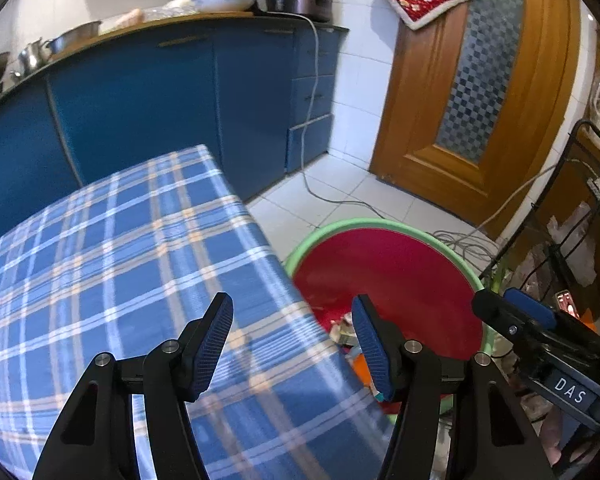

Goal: Collect trash

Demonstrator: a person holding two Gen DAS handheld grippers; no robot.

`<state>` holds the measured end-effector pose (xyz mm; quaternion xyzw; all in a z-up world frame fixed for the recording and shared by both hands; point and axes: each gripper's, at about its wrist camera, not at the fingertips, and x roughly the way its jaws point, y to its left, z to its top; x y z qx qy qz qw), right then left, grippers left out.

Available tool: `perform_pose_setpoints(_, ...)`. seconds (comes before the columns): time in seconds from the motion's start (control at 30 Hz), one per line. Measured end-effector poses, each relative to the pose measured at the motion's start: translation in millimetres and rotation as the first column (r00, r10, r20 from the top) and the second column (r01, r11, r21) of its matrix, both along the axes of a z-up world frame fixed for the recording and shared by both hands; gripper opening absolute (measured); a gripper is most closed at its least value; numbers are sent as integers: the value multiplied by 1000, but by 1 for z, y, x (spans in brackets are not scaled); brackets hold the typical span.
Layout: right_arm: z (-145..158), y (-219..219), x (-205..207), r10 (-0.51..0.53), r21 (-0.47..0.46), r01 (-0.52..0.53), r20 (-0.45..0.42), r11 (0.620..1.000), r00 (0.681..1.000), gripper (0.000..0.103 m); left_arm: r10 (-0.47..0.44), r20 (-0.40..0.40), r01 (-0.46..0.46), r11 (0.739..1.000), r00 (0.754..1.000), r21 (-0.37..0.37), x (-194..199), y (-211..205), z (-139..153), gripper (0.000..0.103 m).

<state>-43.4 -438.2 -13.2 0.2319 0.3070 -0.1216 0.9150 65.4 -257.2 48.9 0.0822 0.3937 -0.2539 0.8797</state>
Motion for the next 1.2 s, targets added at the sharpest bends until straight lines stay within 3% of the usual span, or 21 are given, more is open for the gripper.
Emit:
perform_pose_setpoints(0.6, 23, 67, -7, 127, -67, -124, 41, 990, 991, 78, 208, 33, -207, 978, 977, -33, -27, 98, 21, 64)
perform_pose_setpoints(0.83, 30, 102, -14, 171, -98, -163, 79, 982, 982, 81, 265, 51, -263, 964, 963, -44, -41, 128, 29, 69)
perform_pose_setpoints(1.2, 35, 147, -24, 224, -129, -210, 105, 969, 969, 85, 389, 55, -387, 921, 920, -46, -56, 180, 30, 71)
